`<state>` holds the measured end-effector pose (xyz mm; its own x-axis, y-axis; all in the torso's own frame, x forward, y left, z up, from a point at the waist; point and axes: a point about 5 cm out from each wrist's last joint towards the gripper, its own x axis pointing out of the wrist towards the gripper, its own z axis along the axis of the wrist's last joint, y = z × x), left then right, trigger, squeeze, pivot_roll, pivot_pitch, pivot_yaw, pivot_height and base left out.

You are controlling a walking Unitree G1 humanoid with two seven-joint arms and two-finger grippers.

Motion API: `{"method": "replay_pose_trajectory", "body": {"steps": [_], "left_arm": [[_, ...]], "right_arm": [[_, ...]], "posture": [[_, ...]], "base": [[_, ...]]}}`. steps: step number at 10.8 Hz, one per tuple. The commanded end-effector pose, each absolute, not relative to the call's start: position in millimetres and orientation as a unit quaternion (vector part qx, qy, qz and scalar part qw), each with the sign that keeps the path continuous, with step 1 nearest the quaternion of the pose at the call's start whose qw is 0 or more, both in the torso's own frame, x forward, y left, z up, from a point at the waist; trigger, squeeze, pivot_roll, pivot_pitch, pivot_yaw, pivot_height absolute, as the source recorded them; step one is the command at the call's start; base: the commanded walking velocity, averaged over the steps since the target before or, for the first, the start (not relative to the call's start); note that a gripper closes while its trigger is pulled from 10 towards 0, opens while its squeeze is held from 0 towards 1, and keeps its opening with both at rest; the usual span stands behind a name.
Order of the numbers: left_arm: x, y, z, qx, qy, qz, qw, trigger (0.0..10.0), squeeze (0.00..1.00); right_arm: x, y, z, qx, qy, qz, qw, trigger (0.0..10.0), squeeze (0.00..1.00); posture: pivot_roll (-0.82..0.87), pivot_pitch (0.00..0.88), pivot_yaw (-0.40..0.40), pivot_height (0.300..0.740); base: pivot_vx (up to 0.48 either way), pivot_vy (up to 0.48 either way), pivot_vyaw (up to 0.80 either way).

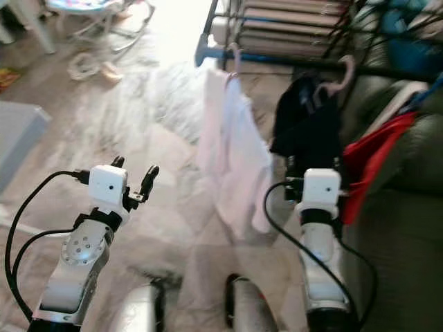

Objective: Hang hanger

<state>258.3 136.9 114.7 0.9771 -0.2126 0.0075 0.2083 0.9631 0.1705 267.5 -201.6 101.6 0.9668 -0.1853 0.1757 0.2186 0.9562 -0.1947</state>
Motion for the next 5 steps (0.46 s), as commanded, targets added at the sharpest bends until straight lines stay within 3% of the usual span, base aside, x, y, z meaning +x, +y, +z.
{"method": "replay_pose_trajectory", "body": {"steps": [1, 4, 5], "left_arm": [[257, 137, 116, 0.09, -0.01, -0.115, 0.989, 10.0, 0.0], [257, 131, 119, 0.086, -0.007, -0.137, 0.987, 10.0, 0.0], [258, 130, 119, 0.086, -0.007, -0.137, 0.987, 10.0, 0.0]], "right_arm": [[263, -201, 101, -0.106, -0.082, -0.11, 0.985, 10.0, 1.0], [254, -208, 98, -0.104, -0.076, -0.145, 0.981, 10.0, 1.0], [251, -205, 98, -0.106, -0.072, -0.136, 0.982, 10.0, 1.0]], "posture": [[0.03, 0.28, 0.052, 0.74], [0.0, 0.322, 0.068, 0.74], [-0.01, 0.33, 0.041, 0.74]], "base": [[0.0, 0.0, 0.0], [0.0, 0.0, 0.0], [0.0, 0.0, -0.51]]}}
